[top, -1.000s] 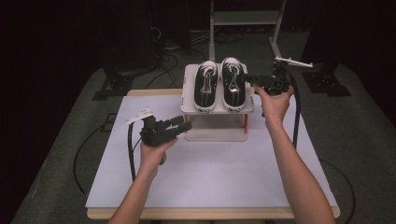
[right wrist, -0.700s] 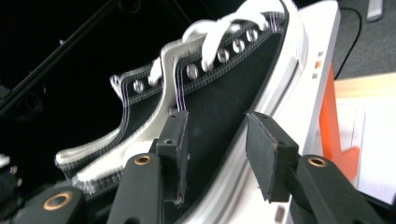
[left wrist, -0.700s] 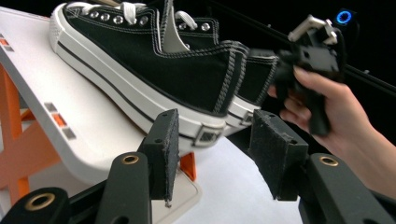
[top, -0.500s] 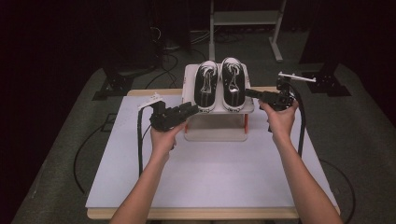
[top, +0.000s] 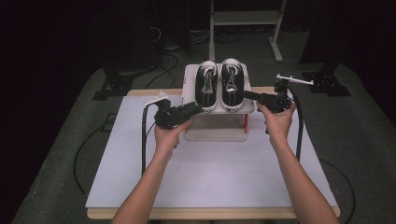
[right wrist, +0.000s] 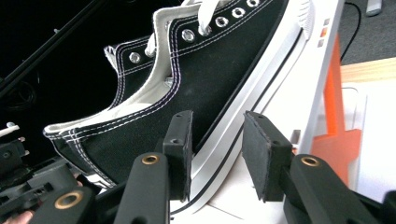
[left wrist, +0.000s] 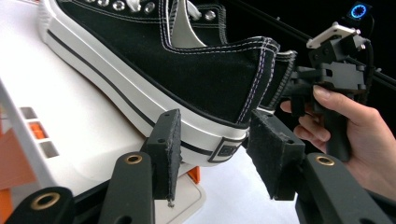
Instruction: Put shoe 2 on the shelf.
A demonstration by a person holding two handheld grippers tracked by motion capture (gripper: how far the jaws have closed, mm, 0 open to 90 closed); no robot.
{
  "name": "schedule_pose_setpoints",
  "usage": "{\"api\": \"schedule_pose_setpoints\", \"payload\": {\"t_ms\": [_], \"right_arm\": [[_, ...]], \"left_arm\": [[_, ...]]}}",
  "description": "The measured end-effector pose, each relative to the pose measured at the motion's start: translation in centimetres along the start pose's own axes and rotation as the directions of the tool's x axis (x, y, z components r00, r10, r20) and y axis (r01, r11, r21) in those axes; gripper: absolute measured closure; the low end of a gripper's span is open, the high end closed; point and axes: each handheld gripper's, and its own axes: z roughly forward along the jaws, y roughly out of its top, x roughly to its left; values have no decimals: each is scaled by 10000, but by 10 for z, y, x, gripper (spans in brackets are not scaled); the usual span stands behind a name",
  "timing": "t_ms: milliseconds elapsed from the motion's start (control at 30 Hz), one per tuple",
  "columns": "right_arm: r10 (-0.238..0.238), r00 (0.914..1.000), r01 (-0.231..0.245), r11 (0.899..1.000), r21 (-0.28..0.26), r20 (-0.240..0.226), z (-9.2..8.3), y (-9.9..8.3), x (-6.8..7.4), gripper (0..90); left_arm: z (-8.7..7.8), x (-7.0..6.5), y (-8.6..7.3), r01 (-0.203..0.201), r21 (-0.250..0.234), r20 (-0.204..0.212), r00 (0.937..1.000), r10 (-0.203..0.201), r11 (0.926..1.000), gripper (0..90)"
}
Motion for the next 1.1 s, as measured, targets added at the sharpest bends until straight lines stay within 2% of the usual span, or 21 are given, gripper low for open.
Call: {"api": "schedule_pose_setpoints", "payload": {"t_ms": [133, 200, 433, 633, 967, 1100], "right_arm": [[-20, 10000, 20, 10000, 25, -52, 3, 1, 4, 623], [-44, 10000, 44, 10000, 42, -35, 5, 1, 5, 625], [-8, 9999, 9, 10000, 36, -160, 5, 0, 2, 574], [-40, 9991, 40, 10000, -1, -429, -3, -4, -7, 523], [-218, 9981, 206, 9995, -219, -581, -22, -11, -13, 472], [-246, 9978, 240, 9996, -112, -609, -28, -16, -17, 461]], "left_arm": [[5, -3, -1, -8, 78, 211, 9998, 6, 10000, 532], [5, -3, 0, -75, 90, 179, 9998, 74, 9999, 530], [4, -3, -1, -149, 143, 304, 9994, 145, 9998, 479], [-1, -6, -1, -313, 183, 271, 9992, 308, 9993, 455], [-13, -9, -2, -411, 133, 270, 9988, 407, 9991, 436], [-19, -9, -5, -455, 217, 294, 9986, 448, 9987, 433]]}}
